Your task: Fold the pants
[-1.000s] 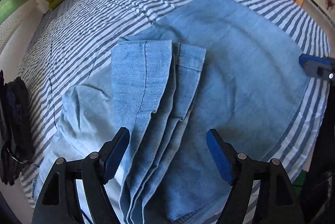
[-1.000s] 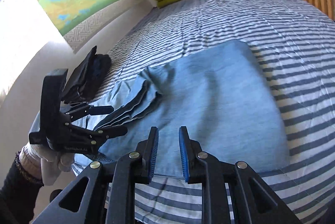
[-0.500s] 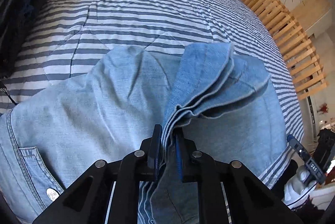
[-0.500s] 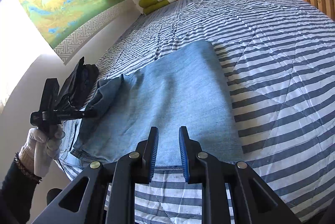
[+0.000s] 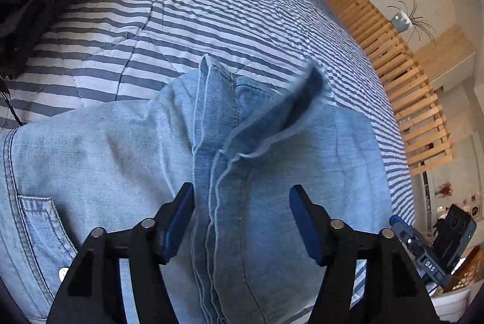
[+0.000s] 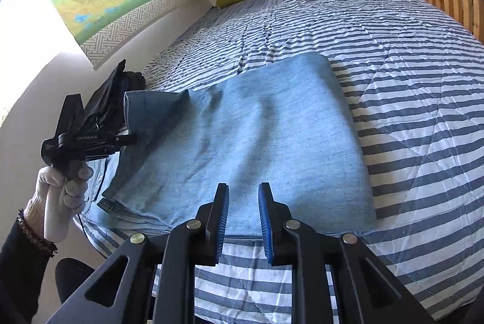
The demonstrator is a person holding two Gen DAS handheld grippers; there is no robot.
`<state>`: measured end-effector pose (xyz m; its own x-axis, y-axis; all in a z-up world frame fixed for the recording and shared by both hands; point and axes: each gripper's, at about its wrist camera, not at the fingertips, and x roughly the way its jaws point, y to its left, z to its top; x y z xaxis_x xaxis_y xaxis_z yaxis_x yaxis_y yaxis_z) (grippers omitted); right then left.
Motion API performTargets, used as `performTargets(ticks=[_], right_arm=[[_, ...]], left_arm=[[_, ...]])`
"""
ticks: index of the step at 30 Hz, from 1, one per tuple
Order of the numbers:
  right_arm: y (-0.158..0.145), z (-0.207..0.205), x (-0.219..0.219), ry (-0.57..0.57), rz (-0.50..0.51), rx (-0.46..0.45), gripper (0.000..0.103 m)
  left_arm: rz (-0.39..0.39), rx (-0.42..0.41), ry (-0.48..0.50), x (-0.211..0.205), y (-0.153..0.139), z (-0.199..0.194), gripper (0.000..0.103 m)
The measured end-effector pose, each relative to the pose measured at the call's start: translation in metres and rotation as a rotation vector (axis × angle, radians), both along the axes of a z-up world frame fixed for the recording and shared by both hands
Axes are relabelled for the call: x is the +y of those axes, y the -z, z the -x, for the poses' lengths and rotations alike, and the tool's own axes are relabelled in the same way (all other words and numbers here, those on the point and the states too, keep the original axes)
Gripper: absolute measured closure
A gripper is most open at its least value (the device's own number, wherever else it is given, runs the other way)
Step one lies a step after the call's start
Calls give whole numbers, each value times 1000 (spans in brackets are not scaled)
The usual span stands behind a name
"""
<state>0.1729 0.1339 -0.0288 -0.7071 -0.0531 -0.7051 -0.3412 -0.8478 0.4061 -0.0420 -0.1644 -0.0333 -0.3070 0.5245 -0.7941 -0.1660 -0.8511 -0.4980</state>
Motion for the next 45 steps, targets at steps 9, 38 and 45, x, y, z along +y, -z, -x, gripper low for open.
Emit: performTargets(ticks=[9,38,45], right_arm=[[-8,95,-46,-117,-18,-18,85],[9,16,-23,-55,-281,-122,81],[5,14,-13,-33,-273,-123,81]], left_arm=[[-17,-51,-47,-3,17,11,69],[18,-2,-387,-172,-24,-50,97],[50,-1,-427,-193,-33,-50,97]])
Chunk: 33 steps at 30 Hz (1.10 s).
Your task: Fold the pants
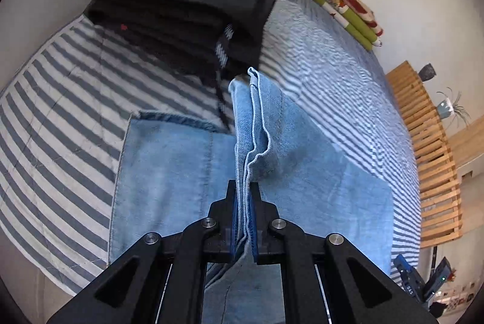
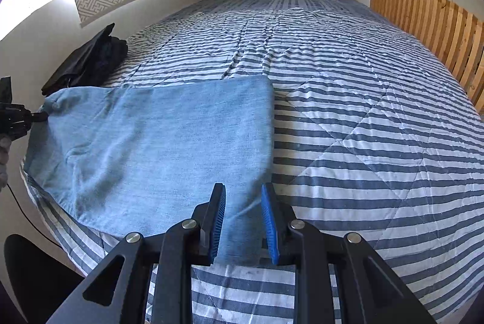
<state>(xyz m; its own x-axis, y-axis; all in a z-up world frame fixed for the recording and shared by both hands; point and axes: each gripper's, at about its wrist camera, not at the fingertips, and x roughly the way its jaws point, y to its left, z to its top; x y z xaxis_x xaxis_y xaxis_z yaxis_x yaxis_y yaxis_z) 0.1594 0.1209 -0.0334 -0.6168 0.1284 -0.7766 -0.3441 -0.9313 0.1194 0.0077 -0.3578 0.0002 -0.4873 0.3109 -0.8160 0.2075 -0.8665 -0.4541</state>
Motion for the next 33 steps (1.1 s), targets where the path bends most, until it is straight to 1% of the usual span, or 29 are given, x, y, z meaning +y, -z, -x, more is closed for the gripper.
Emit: performTargets(ticks=[2,4,5,9,11,12,13,14,15,18,19,21,24,25,26,27,28,30,32,33], right_arm=[[4,4,-4,-11,-5,-12,81],[9,7,-9,-24,-5,-26,81],[12,8,-12,-28,-9,-33,81],[14,8,-14,-30,-10,-43,81],[12,7,-11,-18,-3,-33,81],[11,7,-11,-12,3,-28,81],[9,7,-11,-10,14,-23,81],[8,7,-13,-14,24,-16,81],[6,7,-16,-26,29,-10,81],[1,8,-33,-69,10,3,81],[0,9,-38,-82,9,6,80],[-1,11,-46,-105,11,11,80],[-2,12,-56,-128,4,18,80],[-2,12,-59,-137,4,19,80],[-1,13,-62,-147,3,17,80],[1,14,-66,-157,2,13,80],[3,15,-68,-165,3,8,80],[7,16,-72,-173,11,-3,80],[10,17,-74,-171,16,-8,80],[11,17,-74,-169,18,-8,80]], left_arm=[[-1,-43,-11,-7,18,1,96],[-17,-40,-19,-9,24,2,96],[-28,-35,-23,-10,22,1,96],[-37,6,5,-14,0,-5,95],[-9,-1,13,-18,-3,-6,90],[-7,-22,7,-21,-2,-8,72],[-25,-40,4,-25,-1,-12,46],[-50,-42,-4,-30,1,-18,37],[-62,-33,-13,-36,3,-26,33],[-102,-63,-2,-39,14,-52,33],[-98,-77,-3,-37,20,-59,33],[-86,-86,-9,-33,25,-74,34],[-121,-78,-3,-26,30,-89,35],[-126,-79,3,-23,32,-90,47],[-120,-85,6,-21,33,-91,61],[-76,-102,4,-17,34,-91,87],[-31,-106,1,-14,34,-90,94],[-38,-75,4,-14,23,-96,97],[-23,-36,14,-17,8,-103,97],[4,-32,16,-19,2,-106,103]])
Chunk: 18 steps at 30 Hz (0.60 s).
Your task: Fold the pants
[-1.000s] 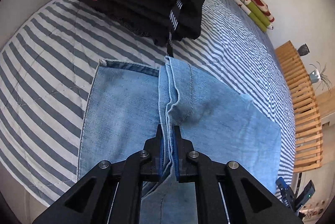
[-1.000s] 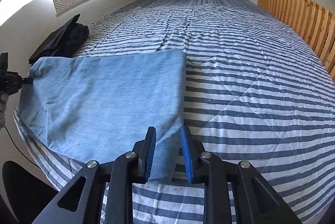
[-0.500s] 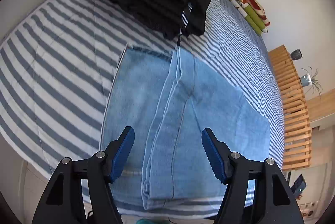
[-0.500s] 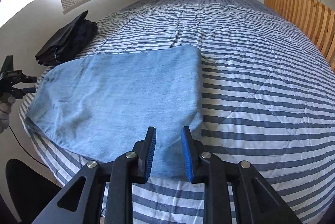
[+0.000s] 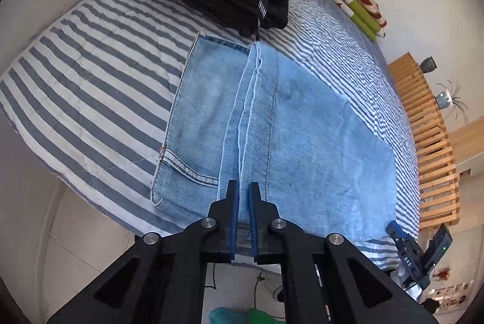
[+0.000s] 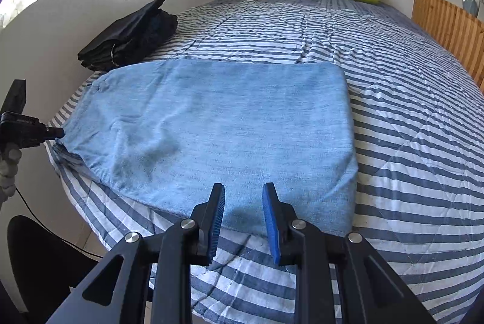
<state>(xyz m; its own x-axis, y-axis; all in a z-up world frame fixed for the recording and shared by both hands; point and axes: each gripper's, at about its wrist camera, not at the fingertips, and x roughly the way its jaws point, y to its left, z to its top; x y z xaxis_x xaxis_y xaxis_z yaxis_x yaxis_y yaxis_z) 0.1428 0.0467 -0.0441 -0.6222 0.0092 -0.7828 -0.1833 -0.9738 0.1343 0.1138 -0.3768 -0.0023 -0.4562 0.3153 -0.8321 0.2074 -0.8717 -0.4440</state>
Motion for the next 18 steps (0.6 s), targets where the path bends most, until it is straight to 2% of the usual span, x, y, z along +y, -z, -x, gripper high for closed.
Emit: performTargets(ticks=[2,3,4,5,6,9,11,14,15,18], right_arm=[[2,0,0,2,-2,-7,80],[4,1,0,3,-4,-17,80],[6,2,0,1,-1,-26,80],[7,3,-1,-2,1,-32,80],[7,4,-3,-5,1,-34,80],[3,5,-12,-23,-3,-17,80],[-1,9,-20,-45,3,-5,80],[-5,19,-36,-73,-8,8,80],[-6,23,-40,-81,-8,11,80],[-7,28,-51,-95,6,14,80]], left_arm=[[112,-15,-24,-4,-6,-2,103],[95,-21,-39,-8,-4,-5,100],[45,-37,-48,-13,-2,-6,88],[4,-29,-57,-18,-2,-9,82],[2,-1,-65,-18,-5,-12,78],[10,29,-21,-8,-10,-8,78],[46,42,29,13,-12,1,78],[65,18,120,50,-5,23,74],[92,5,154,62,-2,30,72],[255,-36,231,92,11,44,72]])
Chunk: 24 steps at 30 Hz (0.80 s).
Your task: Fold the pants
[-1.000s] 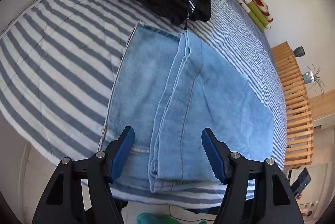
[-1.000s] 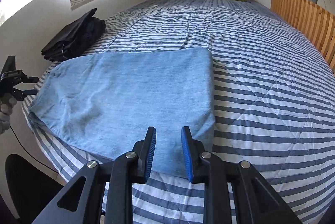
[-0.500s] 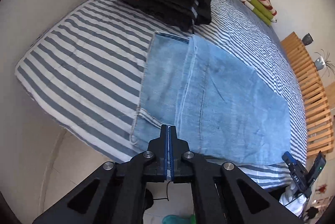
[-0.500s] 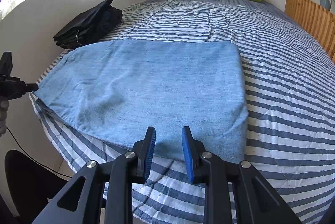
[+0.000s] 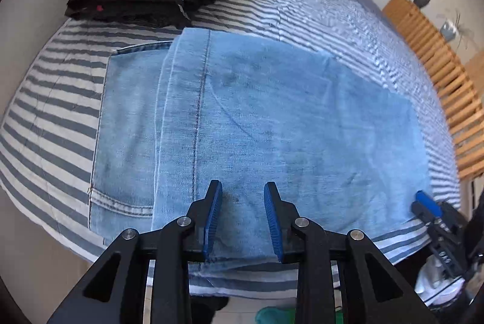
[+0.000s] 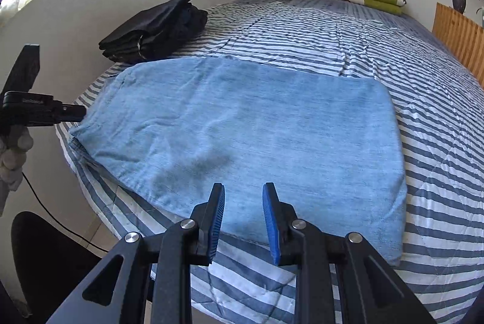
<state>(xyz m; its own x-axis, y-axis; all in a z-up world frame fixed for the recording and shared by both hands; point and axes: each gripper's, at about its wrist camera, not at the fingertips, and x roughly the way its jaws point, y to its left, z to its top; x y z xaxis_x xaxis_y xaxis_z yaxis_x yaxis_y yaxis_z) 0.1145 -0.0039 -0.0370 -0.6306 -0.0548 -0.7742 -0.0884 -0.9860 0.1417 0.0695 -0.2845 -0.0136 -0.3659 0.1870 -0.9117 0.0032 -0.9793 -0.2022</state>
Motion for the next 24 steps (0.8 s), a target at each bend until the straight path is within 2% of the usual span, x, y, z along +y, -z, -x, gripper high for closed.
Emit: performTargets(ticks=[2,4,6,9,12,15,16,17,18,20,23,24], right_arm=[[1,1,-3,-7,5,-3,80],[4,0,-5,-13,0,-9,80],[8,-1,-4,-16,-4,-20,80],[16,-1,-1,-13,-2,-38,80],[22,-3,2,-11,6,-47,80],[20,-7,6,-11,12,-38,80],[19,-8,7,-10,17,-36,80],[19,-9,8,-10,23,-34,80],[19,-8,8,-11,30,-34,80],[19,-6,6,-16,38,-36,79],[18,-4,1,-25,41,-37,79],[17,-4,-1,-27,43,-36,79]], left_arm=[[48,-26,15,7,9,2,76],[100,-21,29,10,13,-2,102],[90,-14,10,0,11,-9,103],[65,21,-71,-26,0,-27,103],[134,78,-133,-50,-24,-57,103],[257,86,-250,-84,-39,-85,103],[273,80,-267,-91,-41,-90,100],[248,71,-268,-97,-42,-93,94],[198,67,-252,-98,-43,-94,81],[142,94,-213,-87,-49,-93,79],[77,100,-119,-52,-48,-67,77],[50,86,-78,-39,-44,-55,68]])
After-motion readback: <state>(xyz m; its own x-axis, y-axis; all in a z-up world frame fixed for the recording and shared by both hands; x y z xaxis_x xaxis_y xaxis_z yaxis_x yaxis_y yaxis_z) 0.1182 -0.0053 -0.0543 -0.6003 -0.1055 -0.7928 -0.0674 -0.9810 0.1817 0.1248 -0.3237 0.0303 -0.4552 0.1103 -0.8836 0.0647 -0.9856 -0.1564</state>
